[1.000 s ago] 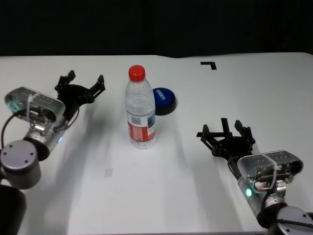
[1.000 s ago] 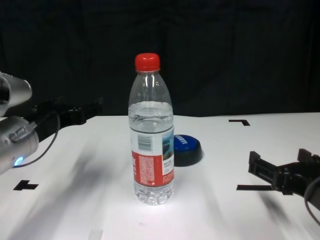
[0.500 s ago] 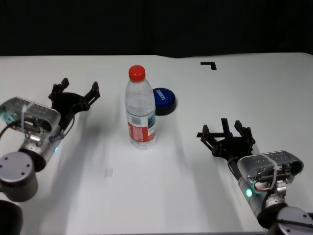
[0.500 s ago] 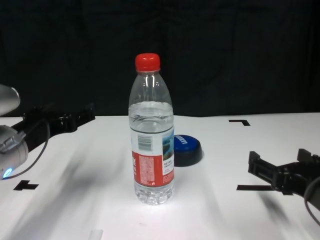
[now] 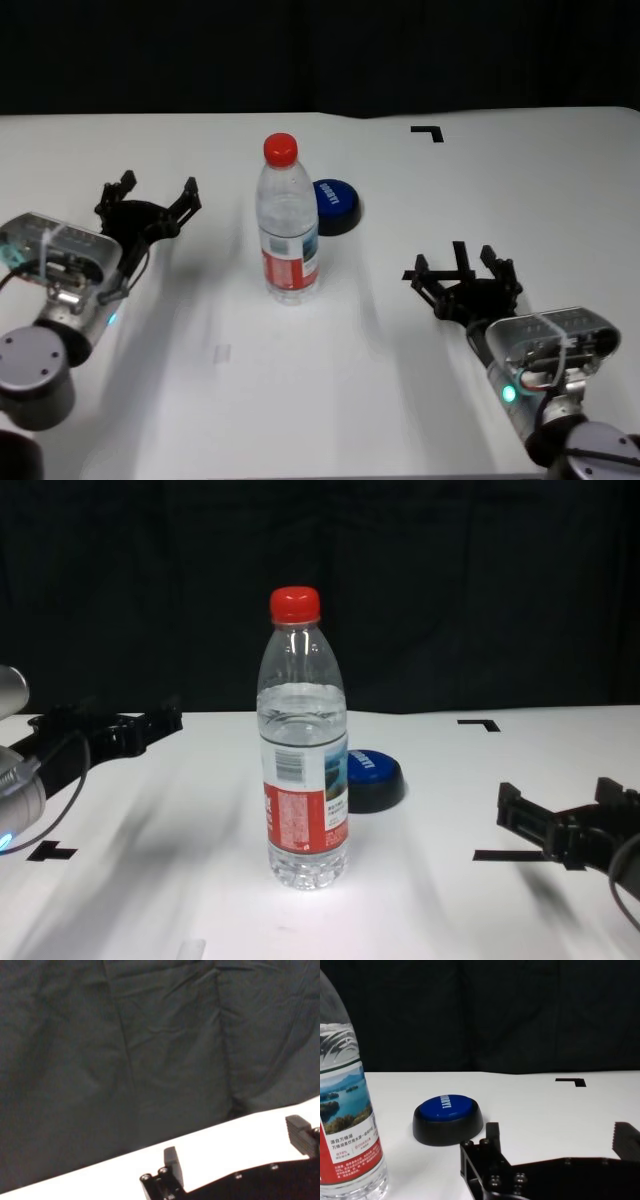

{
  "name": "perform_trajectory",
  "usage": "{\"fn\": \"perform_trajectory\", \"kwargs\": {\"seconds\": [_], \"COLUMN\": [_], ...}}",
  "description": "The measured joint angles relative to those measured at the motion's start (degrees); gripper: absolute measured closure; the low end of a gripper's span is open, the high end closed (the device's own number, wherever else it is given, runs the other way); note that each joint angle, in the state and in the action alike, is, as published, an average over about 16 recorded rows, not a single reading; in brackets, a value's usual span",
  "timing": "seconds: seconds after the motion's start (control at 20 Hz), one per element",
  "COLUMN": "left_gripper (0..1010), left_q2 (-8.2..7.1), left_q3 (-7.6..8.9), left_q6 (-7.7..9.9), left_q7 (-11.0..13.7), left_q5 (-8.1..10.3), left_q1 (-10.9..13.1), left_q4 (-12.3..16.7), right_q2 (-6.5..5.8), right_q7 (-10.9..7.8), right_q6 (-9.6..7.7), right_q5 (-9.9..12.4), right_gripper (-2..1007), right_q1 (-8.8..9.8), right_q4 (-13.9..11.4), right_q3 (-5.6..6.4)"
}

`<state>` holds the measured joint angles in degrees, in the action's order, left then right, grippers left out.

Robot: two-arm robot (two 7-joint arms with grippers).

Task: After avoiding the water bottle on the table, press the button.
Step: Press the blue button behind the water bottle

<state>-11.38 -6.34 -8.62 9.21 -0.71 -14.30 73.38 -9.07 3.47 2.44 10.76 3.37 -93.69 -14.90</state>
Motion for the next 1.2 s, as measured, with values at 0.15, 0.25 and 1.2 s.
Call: {"fn": "perform_trajectory", "kwargs": {"seconds": [0.15, 0.25, 1.2], "left_gripper": [7, 7, 7], "left_q2": [0.23, 0.42, 1.81], "left_q3": [0.28, 0.47, 1.91], "left_q6": [0.30, 0.47, 1.82], "left_q7": [-0.3, -0.6, -2.4], "left_q5": [-0.22, -0.36, -1.84], "left_q1": [1.0, 1.6, 6.2], "left_q4": [1.0, 1.6, 6.7], "right_q2": [0.00, 0.00, 0.00], "right_q7": [0.00, 0.00, 0.00], "right_q6": [0.00, 0.00, 0.00], "right_q5": [0.0, 0.0, 0.0], "right_gripper": [2, 2, 2], "right_q1": [0.00, 0.00, 0.00], "right_q4": [0.0, 0.0, 0.0], "right_q3": [0.00, 0.00, 0.00]}}
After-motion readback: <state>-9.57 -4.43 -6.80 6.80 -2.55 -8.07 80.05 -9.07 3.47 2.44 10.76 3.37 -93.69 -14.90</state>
